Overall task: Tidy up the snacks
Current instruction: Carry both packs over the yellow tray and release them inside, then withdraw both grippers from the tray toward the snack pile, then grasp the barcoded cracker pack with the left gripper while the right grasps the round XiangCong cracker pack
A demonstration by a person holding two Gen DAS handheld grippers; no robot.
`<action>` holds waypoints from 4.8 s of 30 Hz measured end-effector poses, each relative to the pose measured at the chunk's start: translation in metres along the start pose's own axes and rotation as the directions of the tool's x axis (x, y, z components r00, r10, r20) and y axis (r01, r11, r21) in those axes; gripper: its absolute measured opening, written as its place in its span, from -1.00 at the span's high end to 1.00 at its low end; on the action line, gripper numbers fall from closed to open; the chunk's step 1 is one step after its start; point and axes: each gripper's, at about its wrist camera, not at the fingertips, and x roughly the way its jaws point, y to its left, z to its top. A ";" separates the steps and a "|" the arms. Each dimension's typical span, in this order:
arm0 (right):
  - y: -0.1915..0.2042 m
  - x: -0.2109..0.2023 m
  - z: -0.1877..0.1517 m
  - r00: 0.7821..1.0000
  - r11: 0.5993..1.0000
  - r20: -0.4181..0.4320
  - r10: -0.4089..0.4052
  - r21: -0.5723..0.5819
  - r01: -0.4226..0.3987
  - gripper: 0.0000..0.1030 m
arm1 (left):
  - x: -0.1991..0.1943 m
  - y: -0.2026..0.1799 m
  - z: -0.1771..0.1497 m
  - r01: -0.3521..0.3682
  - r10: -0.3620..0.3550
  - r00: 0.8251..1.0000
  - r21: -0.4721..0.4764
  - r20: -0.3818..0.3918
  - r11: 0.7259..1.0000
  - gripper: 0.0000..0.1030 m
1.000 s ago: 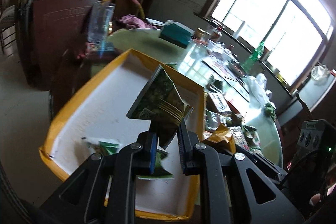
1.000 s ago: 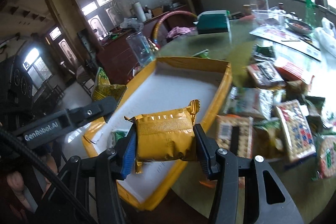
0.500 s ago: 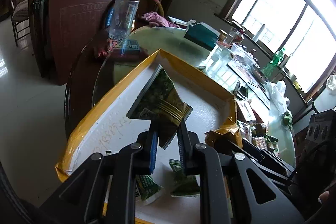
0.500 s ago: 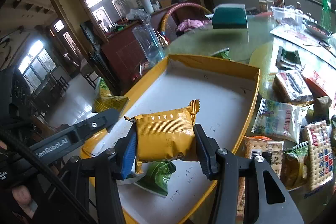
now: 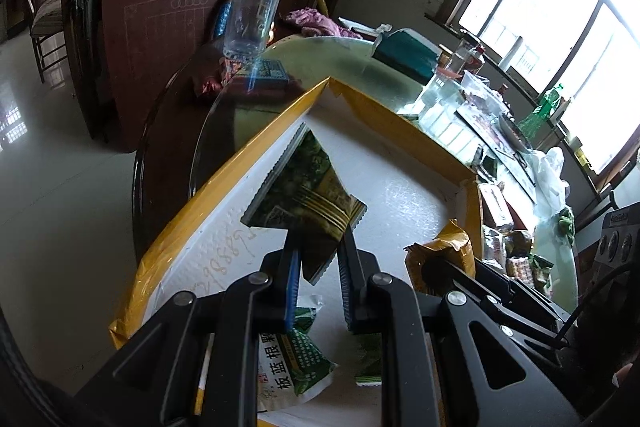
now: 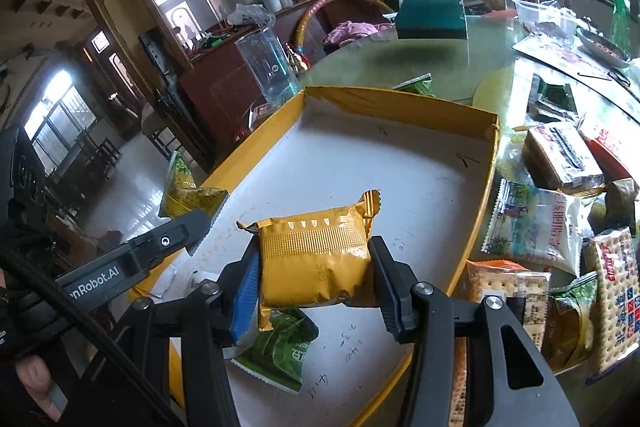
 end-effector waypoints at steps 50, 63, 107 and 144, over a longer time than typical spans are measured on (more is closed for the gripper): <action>-0.101 -0.125 -0.089 0.992 0.965 0.106 -0.071 0.259 0.042 -0.36 | -0.043 -0.152 -0.070 0.141 -0.139 0.990 0.321 -0.031 0.937 -0.59; -0.118 -0.135 -0.098 0.989 0.954 0.106 -0.098 0.294 0.063 -0.37 | -0.043 -0.157 -0.079 0.140 -0.132 0.990 0.326 -0.046 0.935 -0.59; -0.159 -0.155 -0.116 0.970 0.912 0.098 -0.221 0.374 0.170 -0.36 | -0.020 -0.162 -0.095 0.156 -0.124 0.986 0.334 -0.115 0.930 -0.59; -0.215 -0.136 -0.109 0.855 0.819 -0.040 -0.517 0.266 0.508 -0.76 | 0.011 -0.196 -0.107 0.186 -0.095 0.971 0.441 -0.219 0.878 -0.59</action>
